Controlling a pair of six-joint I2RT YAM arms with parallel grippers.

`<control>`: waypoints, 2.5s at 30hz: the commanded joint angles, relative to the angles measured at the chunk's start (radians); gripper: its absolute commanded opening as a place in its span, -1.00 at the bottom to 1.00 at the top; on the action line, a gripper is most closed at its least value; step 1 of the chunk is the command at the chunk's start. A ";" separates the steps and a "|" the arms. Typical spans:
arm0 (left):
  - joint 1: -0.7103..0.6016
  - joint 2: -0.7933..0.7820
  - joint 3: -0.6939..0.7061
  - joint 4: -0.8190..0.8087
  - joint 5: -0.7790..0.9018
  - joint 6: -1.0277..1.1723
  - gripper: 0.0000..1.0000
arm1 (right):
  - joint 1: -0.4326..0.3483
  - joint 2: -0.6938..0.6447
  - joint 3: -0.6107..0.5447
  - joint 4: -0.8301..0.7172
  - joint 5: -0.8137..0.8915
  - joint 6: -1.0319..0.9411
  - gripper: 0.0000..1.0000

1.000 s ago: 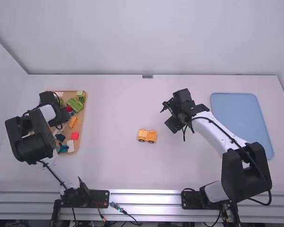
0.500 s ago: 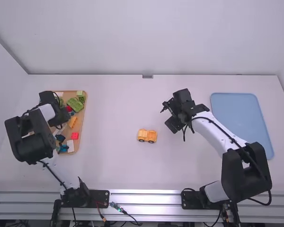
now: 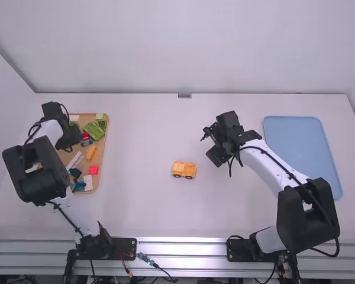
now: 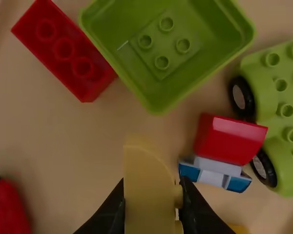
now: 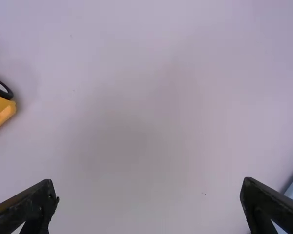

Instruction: Assemble lego blocks to make yellow taxi

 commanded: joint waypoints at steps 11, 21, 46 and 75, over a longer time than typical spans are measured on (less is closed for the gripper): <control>-0.009 -0.029 0.079 -0.097 0.076 -0.001 -0.96 | -0.005 -0.023 0.014 0.103 -0.174 0.036 0.98; -0.073 -0.366 -0.323 0.264 0.493 0.149 -0.96 | -0.104 -0.016 0.014 0.301 -0.640 0.204 0.98; -0.748 -0.634 -0.865 1.043 0.406 0.208 -0.96 | -0.097 0.366 -0.104 1.260 -1.209 0.903 0.96; -0.870 -0.532 -0.787 1.092 0.321 0.204 -0.96 | 0.050 0.366 -0.248 1.662 -0.993 1.084 0.49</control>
